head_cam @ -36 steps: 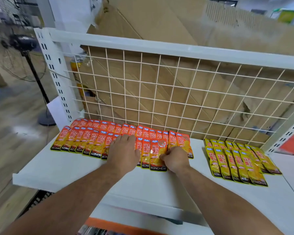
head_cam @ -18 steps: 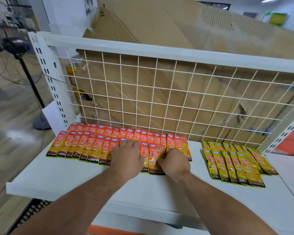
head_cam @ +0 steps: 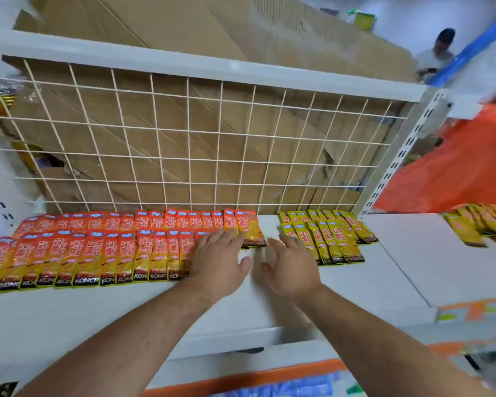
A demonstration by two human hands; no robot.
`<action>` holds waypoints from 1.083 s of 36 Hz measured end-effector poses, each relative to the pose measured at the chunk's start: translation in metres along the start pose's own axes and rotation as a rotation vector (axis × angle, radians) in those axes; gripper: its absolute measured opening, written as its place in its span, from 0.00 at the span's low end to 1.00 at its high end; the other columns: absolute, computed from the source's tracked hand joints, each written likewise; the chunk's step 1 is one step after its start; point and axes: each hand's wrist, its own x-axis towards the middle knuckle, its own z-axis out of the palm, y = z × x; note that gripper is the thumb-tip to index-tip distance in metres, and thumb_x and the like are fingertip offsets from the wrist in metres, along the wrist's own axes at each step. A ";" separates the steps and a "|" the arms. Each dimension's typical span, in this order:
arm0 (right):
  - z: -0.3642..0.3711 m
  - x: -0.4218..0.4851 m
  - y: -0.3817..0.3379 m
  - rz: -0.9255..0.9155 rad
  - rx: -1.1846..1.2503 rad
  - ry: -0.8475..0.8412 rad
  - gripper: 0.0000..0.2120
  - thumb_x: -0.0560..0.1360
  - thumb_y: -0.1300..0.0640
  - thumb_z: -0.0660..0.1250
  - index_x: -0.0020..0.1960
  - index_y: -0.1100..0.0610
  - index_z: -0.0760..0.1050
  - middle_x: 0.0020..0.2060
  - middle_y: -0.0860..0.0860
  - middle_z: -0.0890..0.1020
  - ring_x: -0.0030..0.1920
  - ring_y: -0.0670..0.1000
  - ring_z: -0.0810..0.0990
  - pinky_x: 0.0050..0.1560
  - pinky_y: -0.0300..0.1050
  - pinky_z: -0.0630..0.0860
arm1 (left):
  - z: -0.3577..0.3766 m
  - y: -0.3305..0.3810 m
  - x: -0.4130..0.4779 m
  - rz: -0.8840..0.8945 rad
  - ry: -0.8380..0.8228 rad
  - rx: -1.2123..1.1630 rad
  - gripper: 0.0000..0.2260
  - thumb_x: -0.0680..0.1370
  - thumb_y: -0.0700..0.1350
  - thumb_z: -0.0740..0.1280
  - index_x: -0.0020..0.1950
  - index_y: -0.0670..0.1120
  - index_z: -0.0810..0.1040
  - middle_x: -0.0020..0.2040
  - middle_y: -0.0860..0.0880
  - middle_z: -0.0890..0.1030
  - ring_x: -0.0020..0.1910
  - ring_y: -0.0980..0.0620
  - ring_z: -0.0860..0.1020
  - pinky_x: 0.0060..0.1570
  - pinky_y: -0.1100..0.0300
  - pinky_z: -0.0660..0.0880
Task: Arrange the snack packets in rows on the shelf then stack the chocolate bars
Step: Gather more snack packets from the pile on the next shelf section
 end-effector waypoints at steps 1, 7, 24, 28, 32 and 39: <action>-0.005 -0.005 0.007 0.026 -0.010 -0.003 0.30 0.72 0.41 0.55 0.69 0.53 0.74 0.69 0.55 0.74 0.68 0.59 0.71 0.65 0.55 0.71 | 0.002 0.007 0.002 0.012 -0.021 0.004 0.30 0.77 0.62 0.49 0.77 0.53 0.65 0.77 0.52 0.66 0.76 0.49 0.61 0.76 0.50 0.53; -0.020 -0.027 0.063 0.135 -0.091 -0.019 0.32 0.72 0.38 0.58 0.72 0.50 0.71 0.71 0.56 0.73 0.70 0.60 0.69 0.66 0.54 0.71 | 0.010 0.060 0.013 0.104 -0.088 0.003 0.27 0.81 0.60 0.55 0.79 0.54 0.59 0.79 0.53 0.60 0.78 0.50 0.56 0.75 0.51 0.50; -0.080 -0.110 0.249 0.317 0.010 -0.009 0.32 0.77 0.40 0.62 0.78 0.47 0.62 0.77 0.52 0.63 0.76 0.54 0.59 0.73 0.48 0.63 | 0.046 0.258 0.017 0.245 -0.138 0.018 0.27 0.81 0.60 0.55 0.79 0.55 0.59 0.79 0.52 0.59 0.78 0.49 0.56 0.77 0.50 0.49; -0.099 -0.131 0.303 0.332 0.010 -0.014 0.32 0.78 0.39 0.59 0.79 0.51 0.62 0.77 0.55 0.63 0.77 0.56 0.59 0.75 0.47 0.58 | 0.055 0.319 0.016 0.258 -0.151 0.003 0.27 0.81 0.60 0.54 0.79 0.53 0.58 0.80 0.51 0.59 0.78 0.49 0.55 0.76 0.50 0.48; -0.122 -0.152 0.353 0.342 -0.003 -0.020 0.33 0.79 0.38 0.55 0.79 0.52 0.60 0.77 0.56 0.63 0.77 0.56 0.58 0.75 0.49 0.59 | 0.063 0.374 0.016 0.278 -0.156 -0.026 0.27 0.81 0.59 0.56 0.79 0.53 0.59 0.79 0.51 0.60 0.77 0.48 0.57 0.76 0.50 0.50; -0.143 -0.173 0.425 0.423 0.054 0.003 0.31 0.79 0.40 0.60 0.79 0.50 0.61 0.78 0.54 0.61 0.77 0.56 0.57 0.74 0.51 0.62 | 0.079 0.449 0.030 0.368 -0.182 -0.034 0.27 0.81 0.60 0.55 0.79 0.53 0.58 0.79 0.51 0.59 0.78 0.48 0.56 0.76 0.50 0.48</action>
